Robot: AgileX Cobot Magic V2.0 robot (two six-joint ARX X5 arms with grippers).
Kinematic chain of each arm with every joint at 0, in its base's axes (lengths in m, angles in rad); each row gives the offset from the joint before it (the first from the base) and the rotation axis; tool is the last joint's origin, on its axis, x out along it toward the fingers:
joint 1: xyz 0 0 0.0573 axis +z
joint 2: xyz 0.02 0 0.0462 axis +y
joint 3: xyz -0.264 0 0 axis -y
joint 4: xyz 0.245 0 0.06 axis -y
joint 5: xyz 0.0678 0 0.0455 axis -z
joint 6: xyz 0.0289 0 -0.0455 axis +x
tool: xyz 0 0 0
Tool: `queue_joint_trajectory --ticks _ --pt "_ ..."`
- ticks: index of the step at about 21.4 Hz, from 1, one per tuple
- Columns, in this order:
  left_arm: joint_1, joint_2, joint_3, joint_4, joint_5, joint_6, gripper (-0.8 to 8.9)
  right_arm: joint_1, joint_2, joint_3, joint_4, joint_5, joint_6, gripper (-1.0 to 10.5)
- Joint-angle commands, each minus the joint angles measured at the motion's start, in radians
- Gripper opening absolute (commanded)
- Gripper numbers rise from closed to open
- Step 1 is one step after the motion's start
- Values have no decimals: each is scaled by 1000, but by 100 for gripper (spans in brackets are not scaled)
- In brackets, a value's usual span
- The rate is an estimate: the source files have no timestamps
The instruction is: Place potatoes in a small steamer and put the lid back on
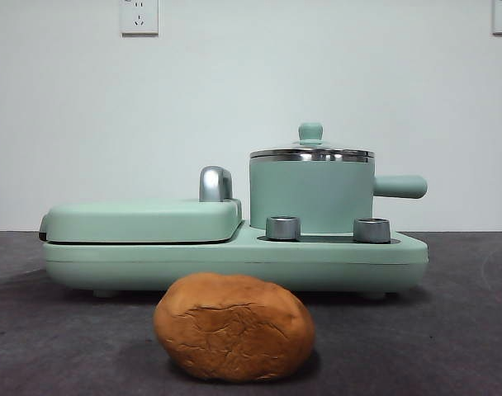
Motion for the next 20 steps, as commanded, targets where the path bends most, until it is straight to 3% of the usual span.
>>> queue_joint_trajectory --ticks 1,3,5,7,13,20 --pt "-15 22 26 6 6 150 11 14 16 16 6 11 -153 16" --pt "-32 31 26 12 6 162 99 27 16 16 7 10 -187 105" --pt "-47 35 26 21 6 159 196 37 16 16 7 11 -191 264" --pt "-64 36 26 38 6 155 218 43 14 16 7 11 -190 333" --pt "-132 73 26 193 6 1 218 43 13 16 7 10 -183 332" --pt "-252 236 26 492 5 -162 218 43 13 16 7 11 -176 332"
